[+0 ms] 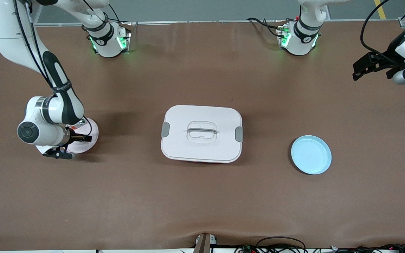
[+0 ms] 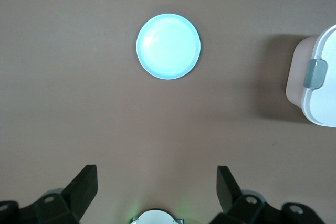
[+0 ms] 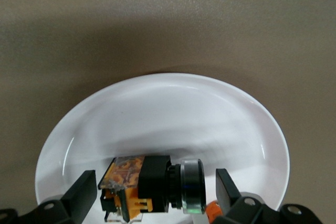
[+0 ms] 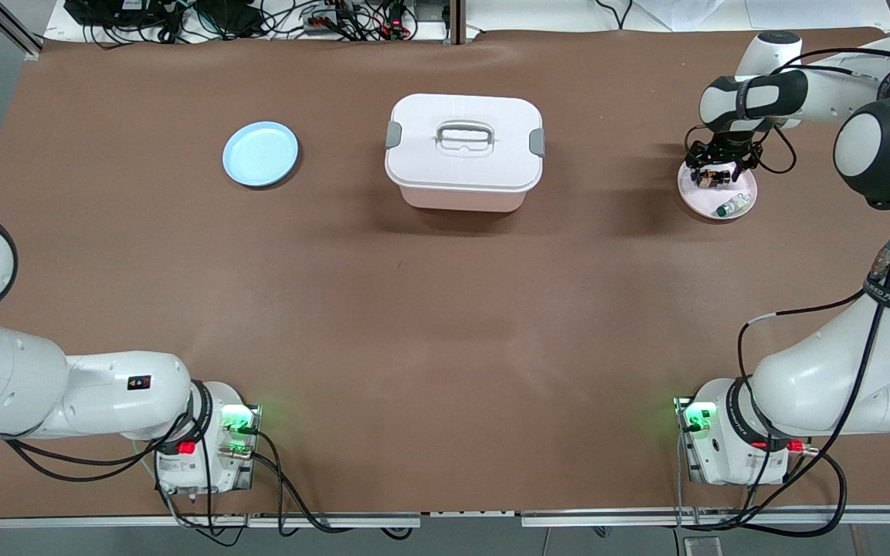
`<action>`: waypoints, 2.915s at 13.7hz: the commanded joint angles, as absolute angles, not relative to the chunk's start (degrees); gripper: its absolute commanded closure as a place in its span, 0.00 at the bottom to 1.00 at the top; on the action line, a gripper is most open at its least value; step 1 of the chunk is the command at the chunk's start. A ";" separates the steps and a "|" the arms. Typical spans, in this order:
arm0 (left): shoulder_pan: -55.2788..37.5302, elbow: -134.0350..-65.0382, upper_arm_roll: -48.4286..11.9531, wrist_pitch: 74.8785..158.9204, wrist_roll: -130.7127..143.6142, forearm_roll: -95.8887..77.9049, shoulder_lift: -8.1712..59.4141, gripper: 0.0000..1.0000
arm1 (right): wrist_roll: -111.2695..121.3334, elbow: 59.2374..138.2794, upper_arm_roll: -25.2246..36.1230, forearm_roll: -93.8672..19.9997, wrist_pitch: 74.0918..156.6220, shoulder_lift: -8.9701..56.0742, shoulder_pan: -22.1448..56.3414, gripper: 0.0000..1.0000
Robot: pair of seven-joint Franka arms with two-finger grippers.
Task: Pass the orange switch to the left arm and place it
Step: 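Close the right gripper on the orange switch, then lift the switch over the box with the right gripper while the left gripper approaches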
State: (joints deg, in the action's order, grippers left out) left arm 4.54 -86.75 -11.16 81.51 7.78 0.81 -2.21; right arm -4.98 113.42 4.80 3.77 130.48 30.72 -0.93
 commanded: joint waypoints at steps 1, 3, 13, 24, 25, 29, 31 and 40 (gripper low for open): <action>4.83 -85.34 -11.51 81.30 7.73 1.41 -0.45 0.00 | -5.71 113.47 4.31 5.19 131.13 30.94 -1.49 0.00; 4.57 -85.34 -11.51 81.39 8.00 1.85 0.61 0.00 | -5.63 113.47 4.31 5.19 131.22 31.11 -1.49 0.00; 3.69 -83.67 -14.15 83.23 8.17 0.44 1.14 0.00 | -4.75 113.20 4.31 5.19 130.78 31.03 -1.41 0.76; 3.87 -82.88 -17.75 87.53 8.17 -6.57 1.32 0.00 | -7.28 105.57 3.87 4.48 107.88 21.54 3.42 0.74; 4.04 -82.88 -17.67 88.15 8.17 -8.16 1.67 0.00 | -10.51 103.21 3.87 4.40 102.62 20.66 5.17 0.74; 3.60 -82.97 -17.75 89.64 8.17 -10.36 2.28 0.00 | -20.55 93.45 3.87 0.46 86.25 19.95 10.27 0.74; 3.17 -82.97 -17.84 90.26 8.09 -11.51 2.90 0.00 | -27.64 88.79 3.87 -4.89 80.19 19.95 12.73 0.74; -0.17 -83.23 -19.34 97.29 7.12 -13.71 5.53 0.00 | -71.59 77.09 3.87 -35.48 78.64 20.57 26.00 0.74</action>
State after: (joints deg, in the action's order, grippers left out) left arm 0.18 -83.84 -19.00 95.61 7.79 -12.85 4.14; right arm -64.40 79.96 3.34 -30.89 76.85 19.73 23.55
